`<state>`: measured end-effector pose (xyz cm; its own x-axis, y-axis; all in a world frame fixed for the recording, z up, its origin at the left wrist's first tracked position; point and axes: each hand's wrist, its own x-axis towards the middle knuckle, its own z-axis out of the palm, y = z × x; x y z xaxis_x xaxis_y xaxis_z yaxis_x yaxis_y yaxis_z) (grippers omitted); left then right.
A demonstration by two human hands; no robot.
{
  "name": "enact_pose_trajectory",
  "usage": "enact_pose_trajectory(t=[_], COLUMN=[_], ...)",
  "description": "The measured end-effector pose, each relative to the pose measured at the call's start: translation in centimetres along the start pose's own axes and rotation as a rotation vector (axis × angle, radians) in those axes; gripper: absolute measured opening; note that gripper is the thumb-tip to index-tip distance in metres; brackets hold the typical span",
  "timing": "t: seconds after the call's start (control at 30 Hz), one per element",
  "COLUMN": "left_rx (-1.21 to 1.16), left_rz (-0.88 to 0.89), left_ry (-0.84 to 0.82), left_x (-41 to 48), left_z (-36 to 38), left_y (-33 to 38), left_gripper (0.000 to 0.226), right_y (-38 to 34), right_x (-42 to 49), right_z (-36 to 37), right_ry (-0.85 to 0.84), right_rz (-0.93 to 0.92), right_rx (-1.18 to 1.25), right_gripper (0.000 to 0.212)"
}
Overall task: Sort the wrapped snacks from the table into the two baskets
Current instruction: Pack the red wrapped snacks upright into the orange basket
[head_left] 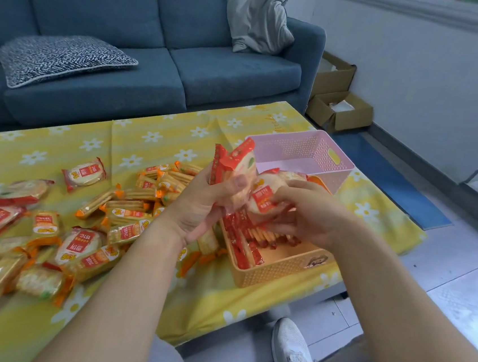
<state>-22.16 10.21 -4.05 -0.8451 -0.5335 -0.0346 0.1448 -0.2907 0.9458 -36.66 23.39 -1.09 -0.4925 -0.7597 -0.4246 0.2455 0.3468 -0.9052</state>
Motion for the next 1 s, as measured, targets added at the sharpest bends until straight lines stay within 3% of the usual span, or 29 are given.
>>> enact_pose_trajectory(t=[0.17, 0.4, 0.47, 0.53, 0.57, 0.67, 0.77, 0.83, 0.93, 1.0], left_rx=[-0.134, -0.285, -0.249, -0.213, -0.198, -0.169, -0.157, -0.171, -0.154, -0.149], left_rz=[-0.019, -0.233, -0.294, -0.334, -0.349, -0.370, -0.407, -0.429, -0.451, -0.461], left_ry=[0.068, 0.054, 0.022, 0.015, 0.011, 0.039, 0.096, 0.118, 0.150, 0.167], left_x=[-0.2, -1.0, -1.3, -1.3, -1.2, -1.0, -1.0, -1.0, -1.0, -1.0], left_z=[-0.5, 1.0, 2.0, 2.7, 2.9, 3.0, 2.9, 2.7, 2.6, 2.7], left_y=[0.4, 0.3, 0.1, 0.0, 0.0, -0.3, -0.2, -0.2, -0.1, 0.1], left_gripper=[0.083, 0.072, 0.044, 0.025, 0.024, 0.031, 0.054, 0.062, 0.057, 0.052], right_y=[-0.1, 0.9, 1.2, 1.7, 1.8, 2.1, 2.0, 1.9, 1.6, 1.5], right_x=[-0.6, -0.4, -0.5, -0.2, -0.2, -0.4, -0.4, -0.3, -0.3, -0.4], right_z=[-1.9, -1.4, -0.7, -0.2, 0.1, 0.9, 1.5, 1.6, 1.3, 1.1], right_ry=[0.054, -0.002, -0.007, 0.056, 0.108, 0.226, 0.248, 0.206, 0.092, 0.005], right_rz=[-0.115, -0.082, -0.074, -0.095, -0.111, -0.150, -0.178, -0.136, -0.003, 0.018], right_rx=[-0.348, -0.449, -0.512, -0.601, -0.649, -0.841, -0.969, -0.927, -0.653, -0.657], right_gripper=[0.049, 0.035, 0.039, 0.026, 0.015, 0.020, 0.016, 0.025, 0.037, 0.043])
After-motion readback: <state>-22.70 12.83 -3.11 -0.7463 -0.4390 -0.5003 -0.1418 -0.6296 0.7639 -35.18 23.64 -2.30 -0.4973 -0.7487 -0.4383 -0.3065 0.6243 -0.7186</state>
